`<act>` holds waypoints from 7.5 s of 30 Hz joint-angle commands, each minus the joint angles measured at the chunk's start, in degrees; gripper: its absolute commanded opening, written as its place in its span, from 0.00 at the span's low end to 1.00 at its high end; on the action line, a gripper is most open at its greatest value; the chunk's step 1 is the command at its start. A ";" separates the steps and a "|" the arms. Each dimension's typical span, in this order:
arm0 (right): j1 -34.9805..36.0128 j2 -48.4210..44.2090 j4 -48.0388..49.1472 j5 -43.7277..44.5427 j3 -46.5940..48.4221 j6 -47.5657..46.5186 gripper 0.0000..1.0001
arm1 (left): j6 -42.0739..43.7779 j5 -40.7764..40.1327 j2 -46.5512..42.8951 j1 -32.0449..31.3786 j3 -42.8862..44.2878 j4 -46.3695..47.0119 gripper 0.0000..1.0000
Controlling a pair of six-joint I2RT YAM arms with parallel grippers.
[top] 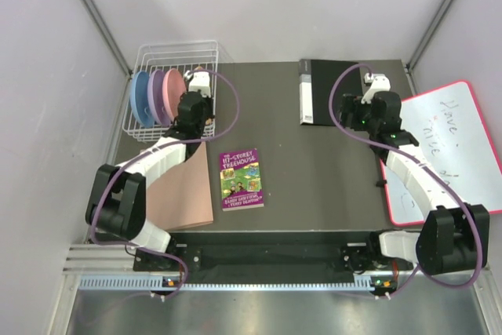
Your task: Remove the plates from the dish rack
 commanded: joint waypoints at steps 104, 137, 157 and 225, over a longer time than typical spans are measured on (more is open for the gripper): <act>-0.70 -1.08 -1.49 -7.62 2.85 2.55 0.86 | -7.61 -21.07 -5.52 -9.69 20.51 -25.34 0.00; 0.01 -1.01 18.63 -37.16 -12.00 21.36 0.70 | -39.17 28.89 -2.55 -15.93 1.17 2.07 0.00; -1.13 -10.57 0.02 -16.70 -13.94 13.81 0.00 | -26.45 10.55 -7.97 -16.11 2.31 -12.76 0.86; -2.63 -7.68 -8.61 -4.04 -9.98 9.67 0.68 | -3.49 -24.11 10.20 10.26 15.06 -10.32 0.57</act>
